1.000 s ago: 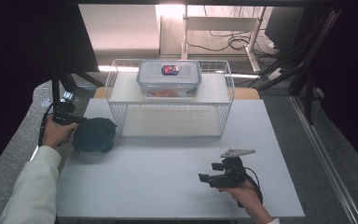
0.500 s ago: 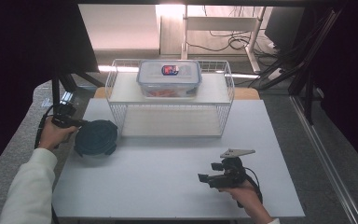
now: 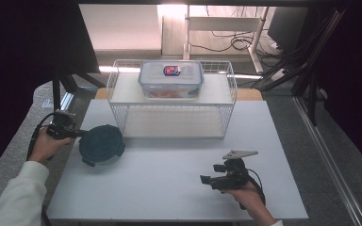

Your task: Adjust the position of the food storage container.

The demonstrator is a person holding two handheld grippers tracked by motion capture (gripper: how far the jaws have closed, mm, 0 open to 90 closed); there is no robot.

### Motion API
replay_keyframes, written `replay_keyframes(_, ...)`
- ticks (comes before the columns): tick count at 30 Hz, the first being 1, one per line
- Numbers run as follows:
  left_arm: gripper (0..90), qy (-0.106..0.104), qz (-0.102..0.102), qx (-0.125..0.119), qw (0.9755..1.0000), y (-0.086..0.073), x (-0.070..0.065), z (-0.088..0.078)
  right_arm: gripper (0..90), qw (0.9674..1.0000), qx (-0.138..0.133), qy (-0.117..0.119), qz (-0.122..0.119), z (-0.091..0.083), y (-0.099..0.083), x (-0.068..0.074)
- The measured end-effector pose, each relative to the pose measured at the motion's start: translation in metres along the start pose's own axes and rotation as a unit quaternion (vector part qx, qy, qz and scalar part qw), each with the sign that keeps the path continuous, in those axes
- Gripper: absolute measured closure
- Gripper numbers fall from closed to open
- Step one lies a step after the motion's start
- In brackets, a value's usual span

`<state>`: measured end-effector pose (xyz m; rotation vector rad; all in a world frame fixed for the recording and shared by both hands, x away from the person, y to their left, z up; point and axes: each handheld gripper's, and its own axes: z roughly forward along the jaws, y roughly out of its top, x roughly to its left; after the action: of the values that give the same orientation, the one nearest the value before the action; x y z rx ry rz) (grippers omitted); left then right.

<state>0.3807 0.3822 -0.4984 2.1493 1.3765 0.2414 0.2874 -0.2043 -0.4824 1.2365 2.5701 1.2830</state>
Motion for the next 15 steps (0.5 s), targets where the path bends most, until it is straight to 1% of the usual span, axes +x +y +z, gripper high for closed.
replay_keyframes(2, 90.0, -0.008, 0.002, -0.002, 1.0, -0.005, -0.003, -0.002, 21.4, 1.0, 0.0, 0.001, -0.001, 0.0, 0.0, 0.001)
replay_keyframes(4, 90.0, -0.009, 0.005, -0.002, 0.9999, -0.011, -0.005, -0.003, 21.4, 1.0, 0.0, 0.001, -0.001, 0.0, 0.0, 0.001)
replay_keyframes(6, 90.0, -0.014, 0.013, 0.009, 0.9998, -0.017, -0.007, -0.003, 21.4, 1.0, 0.001, 0.002, -0.002, 0.001, 0.0, 0.001)
replay_keyframes(7, 90.0, -0.021, 0.015, 0.011, 0.9996, -0.02, -0.008, -0.004, 21.4, 1.0, 0.001, 0.002, -0.001, 0.001, 0.0, 0.001)
replay_keyframes(8, 90.0, -0.03, 0.016, 0.012, 0.9993, -0.024, -0.008, -0.004, 21.4, 1.0, 0.001, 0.002, -0.001, 0.001, 0.0, 0.001)
replay_keyframes(10, 90.0, -0.034, 0.008, 0.007, 0.9994, -0.028, -0.008, -0.002, 21.4, 1.0, 0.001, 0.002, -0.002, 0.002, 0.0, 0.001)
replay_keyframes(12, 90.0, -0.017, -0.003, -0.008, 0.9998, -0.027, -0.006, -0.003, 21.4, 1.0, 0.001, 0.001, -0.001, 0.002, 0.0, 0.001)
replay_keyframes(15, 90.0, 0.002, -0.026, -0.035, 0.999, -0.02, 0.0, -0.006, 21.4, 1.0, 0.002, -0.002, 0.001, 0.002, 0.0, 0.001)
